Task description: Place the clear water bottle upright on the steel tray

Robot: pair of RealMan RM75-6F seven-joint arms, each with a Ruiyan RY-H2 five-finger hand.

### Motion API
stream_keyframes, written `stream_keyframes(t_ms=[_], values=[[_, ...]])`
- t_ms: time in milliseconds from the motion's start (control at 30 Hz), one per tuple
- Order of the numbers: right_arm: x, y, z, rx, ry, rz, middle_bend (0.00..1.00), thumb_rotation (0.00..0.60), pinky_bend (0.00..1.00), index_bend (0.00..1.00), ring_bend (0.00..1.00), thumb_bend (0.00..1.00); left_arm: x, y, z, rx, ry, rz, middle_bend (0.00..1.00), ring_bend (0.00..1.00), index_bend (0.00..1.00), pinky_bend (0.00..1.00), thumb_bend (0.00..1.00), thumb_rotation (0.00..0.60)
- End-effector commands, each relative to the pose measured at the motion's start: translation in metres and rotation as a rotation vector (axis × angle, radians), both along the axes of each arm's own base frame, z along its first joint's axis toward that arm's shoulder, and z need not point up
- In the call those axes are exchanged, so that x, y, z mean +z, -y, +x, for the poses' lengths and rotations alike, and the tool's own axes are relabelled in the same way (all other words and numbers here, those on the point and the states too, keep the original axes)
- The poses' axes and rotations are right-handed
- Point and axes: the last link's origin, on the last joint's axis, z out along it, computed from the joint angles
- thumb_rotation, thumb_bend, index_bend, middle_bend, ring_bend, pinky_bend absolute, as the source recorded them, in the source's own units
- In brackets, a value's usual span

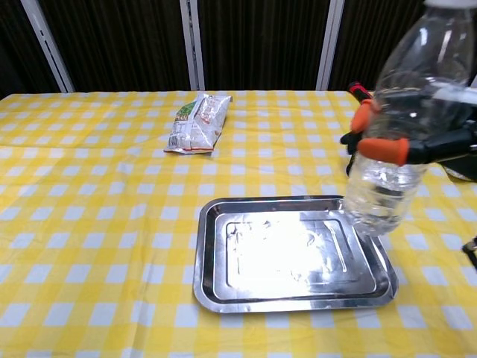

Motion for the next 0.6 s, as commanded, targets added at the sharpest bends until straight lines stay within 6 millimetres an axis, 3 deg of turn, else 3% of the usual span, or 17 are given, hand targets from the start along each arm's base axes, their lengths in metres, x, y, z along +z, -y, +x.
stream_keyframes(t_ms=[33, 167, 267, 600], values=[[-0.02, 0.001, 0.029, 0.022, 0.012, 0.037, 0.62, 0.6, 0.0, 0.81, 0.25, 0.83, 0.0, -0.001, -0.001, 0.006, -0.002, -0.004, 0.0, 0.0, 0.05, 0.0, 0.19, 0.6], [-0.017, 0.002, 0.023, -0.011, 0.004, 0.017, 0.62, 0.6, 0.0, 0.81, 0.25, 0.83, 0.0, -0.003, -0.002, 0.009, -0.003, -0.007, 0.0, 0.0, 0.05, 0.0, 0.19, 0.6], [-0.004, 0.003, 0.005, -0.057, -0.001, -0.006, 0.62, 0.6, 0.0, 0.81, 0.25, 0.83, -0.002, -0.003, -0.002, 0.01, -0.006, -0.011, 0.0, 0.0, 0.05, 0.0, 0.19, 0.6], [0.063, -0.008, -0.109, -0.269, -0.055, -0.084, 0.62, 0.6, 0.0, 0.81, 0.25, 0.83, -0.007, -0.003, 0.001, 0.014, -0.02, -0.015, 0.0, 0.0, 0.05, 0.0, 0.19, 0.6]])
